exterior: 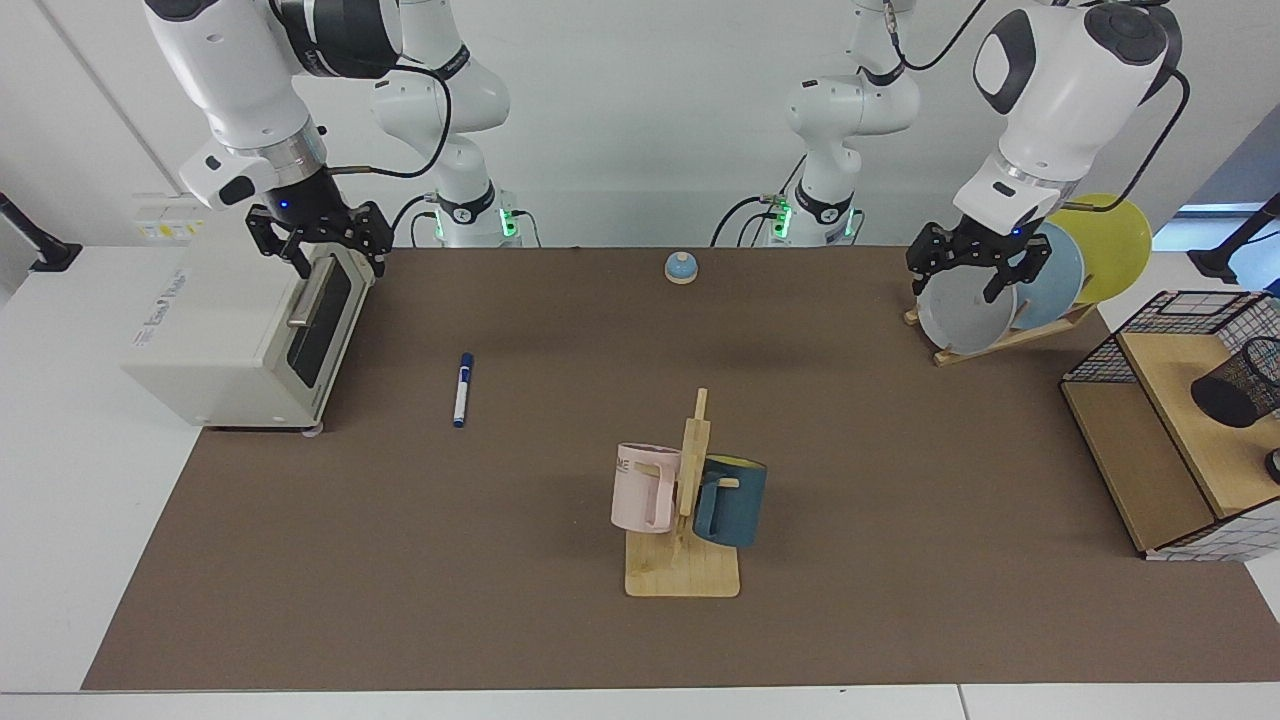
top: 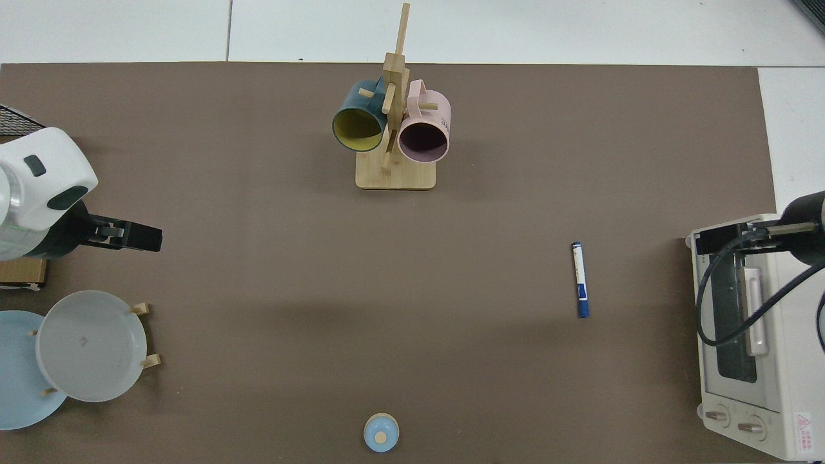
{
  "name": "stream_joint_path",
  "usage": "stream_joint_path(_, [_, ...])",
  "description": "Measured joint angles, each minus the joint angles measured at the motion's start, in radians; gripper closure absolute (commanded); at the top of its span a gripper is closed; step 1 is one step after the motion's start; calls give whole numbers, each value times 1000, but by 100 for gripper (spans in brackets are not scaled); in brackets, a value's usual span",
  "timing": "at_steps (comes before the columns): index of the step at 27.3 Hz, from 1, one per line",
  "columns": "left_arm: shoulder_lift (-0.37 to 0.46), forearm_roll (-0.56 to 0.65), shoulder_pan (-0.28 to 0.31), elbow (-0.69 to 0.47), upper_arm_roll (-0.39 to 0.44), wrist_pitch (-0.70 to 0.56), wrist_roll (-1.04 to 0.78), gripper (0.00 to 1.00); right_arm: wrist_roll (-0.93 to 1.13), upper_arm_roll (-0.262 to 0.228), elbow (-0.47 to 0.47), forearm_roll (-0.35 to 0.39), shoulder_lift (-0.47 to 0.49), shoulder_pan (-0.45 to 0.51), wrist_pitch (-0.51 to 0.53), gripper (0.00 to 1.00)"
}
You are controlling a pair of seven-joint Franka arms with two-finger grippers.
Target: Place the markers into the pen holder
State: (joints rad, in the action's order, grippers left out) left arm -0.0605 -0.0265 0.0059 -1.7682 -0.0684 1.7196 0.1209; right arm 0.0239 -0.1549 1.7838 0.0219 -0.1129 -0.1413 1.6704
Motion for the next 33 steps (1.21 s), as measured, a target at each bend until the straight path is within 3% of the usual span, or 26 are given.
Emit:
stream_joint_path(12, [1,0,0,0,0,0,6,0,0,7,6,0,5,-7,41,0])
stream_joint_path(21, [1,0,0,1,0,0,28,0,0,14,67,0,55,-35,170,0])
stream_joint_path(33, [1,0,0,1,0,0,135,0,-34,15,170,-4,209,-84,401,0])
